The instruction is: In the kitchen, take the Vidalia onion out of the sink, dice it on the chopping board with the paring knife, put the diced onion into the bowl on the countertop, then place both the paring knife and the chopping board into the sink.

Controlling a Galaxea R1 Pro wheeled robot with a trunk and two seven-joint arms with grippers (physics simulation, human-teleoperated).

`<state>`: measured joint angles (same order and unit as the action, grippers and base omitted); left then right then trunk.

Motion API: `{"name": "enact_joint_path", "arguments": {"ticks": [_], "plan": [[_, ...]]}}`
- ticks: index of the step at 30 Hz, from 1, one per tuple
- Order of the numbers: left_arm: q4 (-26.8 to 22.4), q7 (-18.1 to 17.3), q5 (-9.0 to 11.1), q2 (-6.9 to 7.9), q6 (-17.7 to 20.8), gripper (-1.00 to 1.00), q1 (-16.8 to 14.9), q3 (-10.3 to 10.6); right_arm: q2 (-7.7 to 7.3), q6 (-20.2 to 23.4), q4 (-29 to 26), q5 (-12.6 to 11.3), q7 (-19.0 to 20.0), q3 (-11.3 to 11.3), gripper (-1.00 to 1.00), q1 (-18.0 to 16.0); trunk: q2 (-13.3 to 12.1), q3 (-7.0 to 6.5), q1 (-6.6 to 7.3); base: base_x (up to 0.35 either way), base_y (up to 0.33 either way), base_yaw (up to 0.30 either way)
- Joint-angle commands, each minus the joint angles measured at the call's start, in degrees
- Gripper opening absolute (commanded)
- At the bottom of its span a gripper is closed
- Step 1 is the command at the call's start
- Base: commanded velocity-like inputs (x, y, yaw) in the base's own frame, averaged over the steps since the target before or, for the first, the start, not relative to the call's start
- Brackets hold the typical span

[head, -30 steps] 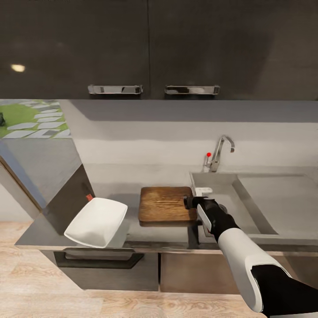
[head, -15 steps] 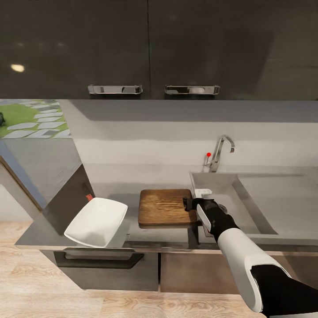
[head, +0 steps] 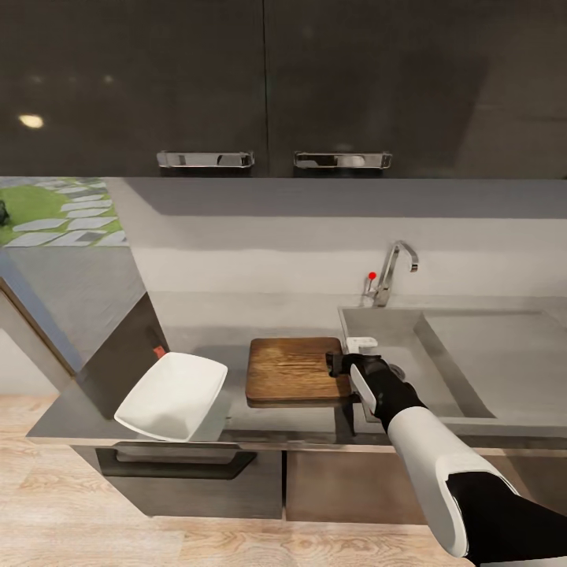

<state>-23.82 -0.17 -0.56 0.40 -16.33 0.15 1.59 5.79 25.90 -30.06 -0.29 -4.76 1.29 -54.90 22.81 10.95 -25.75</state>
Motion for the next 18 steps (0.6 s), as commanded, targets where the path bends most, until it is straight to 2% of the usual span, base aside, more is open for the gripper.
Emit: {"name": "enact_joint_path", "arguments": {"ticks": [1,18], "plan": [[-0.09,0.00,-0.05,0.04,-0.06,1.00,0.00,0.14,0.00,0.34,-0.09,-0.07,-0.25,0.13,-1.00,-0.03,0.11,0.10,-0.03,0.000,0.000,0.000],[-0.09,-0.01,-0.05,0.04,-0.07,1.00,0.02,0.17,-0.07,0.31,-0.09,-0.07,-0.23,0.08,-1.00,-0.03,0.11,0.10,-0.03,0.000,0.027,0.000]]}}
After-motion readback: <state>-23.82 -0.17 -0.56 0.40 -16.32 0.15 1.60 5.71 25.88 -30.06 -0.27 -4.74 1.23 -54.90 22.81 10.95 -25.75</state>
